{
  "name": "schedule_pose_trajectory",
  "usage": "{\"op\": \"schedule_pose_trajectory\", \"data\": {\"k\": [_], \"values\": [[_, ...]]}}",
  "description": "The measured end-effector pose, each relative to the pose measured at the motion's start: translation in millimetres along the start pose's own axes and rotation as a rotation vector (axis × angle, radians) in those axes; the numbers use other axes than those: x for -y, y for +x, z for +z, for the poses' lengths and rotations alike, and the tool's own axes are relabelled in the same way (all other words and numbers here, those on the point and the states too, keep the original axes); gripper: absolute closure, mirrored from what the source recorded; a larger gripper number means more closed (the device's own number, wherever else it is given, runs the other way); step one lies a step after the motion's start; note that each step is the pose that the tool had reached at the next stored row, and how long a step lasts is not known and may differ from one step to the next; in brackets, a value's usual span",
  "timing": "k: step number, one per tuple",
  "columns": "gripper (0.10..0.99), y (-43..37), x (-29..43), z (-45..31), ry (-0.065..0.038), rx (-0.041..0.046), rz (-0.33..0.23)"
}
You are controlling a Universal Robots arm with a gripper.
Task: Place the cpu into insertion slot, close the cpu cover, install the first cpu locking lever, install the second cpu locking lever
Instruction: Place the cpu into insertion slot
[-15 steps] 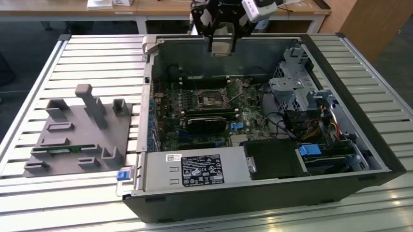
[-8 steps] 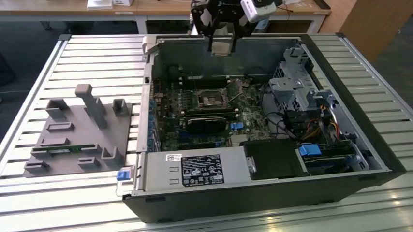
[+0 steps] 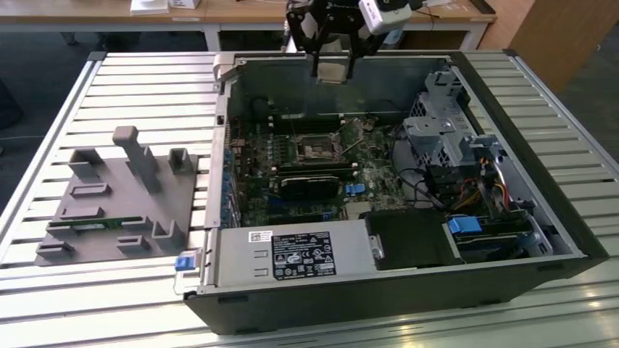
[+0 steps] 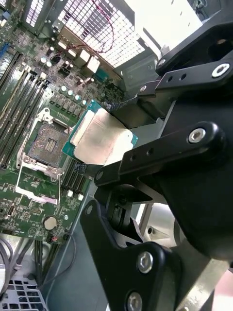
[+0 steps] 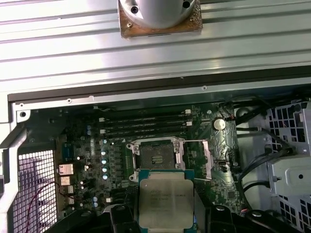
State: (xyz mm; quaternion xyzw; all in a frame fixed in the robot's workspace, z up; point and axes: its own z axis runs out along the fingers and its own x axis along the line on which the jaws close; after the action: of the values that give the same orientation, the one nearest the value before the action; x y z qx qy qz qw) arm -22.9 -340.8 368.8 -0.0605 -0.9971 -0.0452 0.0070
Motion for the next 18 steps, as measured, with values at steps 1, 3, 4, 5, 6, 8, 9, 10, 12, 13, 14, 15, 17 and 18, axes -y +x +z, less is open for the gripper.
{"op": "schedule_pose_trajectory", "data": {"k": [1, 3, 4, 5, 6, 8, 9, 10, 12, 13, 14, 15, 17, 18], "values": [[0.545, 0.0, 0.0, 0.0, 0.0, 0.0004, 0.005], [0.545, 0.0, 0.0, 0.0, 0.0, 0.0012, 0.014], [0.545, 0.0, 0.0, 0.0, 0.0, 0.0016, 0.018], [0.545, 0.0, 0.0, 0.0, 0.0, 0.002, 0.023], [0.545, 0.0, 0.0, 0.0, -0.001, 0.0025, 0.027], [0.545, 0.0, 0.0, 0.0, -0.001, 0.0032, 0.035], [0.545, 0.0, 0.0, 0.0, -0.001, 0.0036, 0.04], [0.545, 0.0, 0.0, 0.0, -0.001, 0.004, 0.044], [0.545, 0.0, 0.0, 0.0, -0.001, 0.0047, 0.052], [0.545, 0.0, 0.0, 0.0, -0.001, 0.005, 0.056], [0.545, 0.0, 0.0, 0.0, -0.001, 0.0054, 0.06], [0.545, 0.0, 0.0, 0.0, -0.001, 0.0057, 0.064], [0.545, 0.0, 0.0, 0.0, -0.001, 0.0065, 0.072], [0.545, 0.0, 0.0, 0.0, -0.001, 0.0068, 0.076]]}}
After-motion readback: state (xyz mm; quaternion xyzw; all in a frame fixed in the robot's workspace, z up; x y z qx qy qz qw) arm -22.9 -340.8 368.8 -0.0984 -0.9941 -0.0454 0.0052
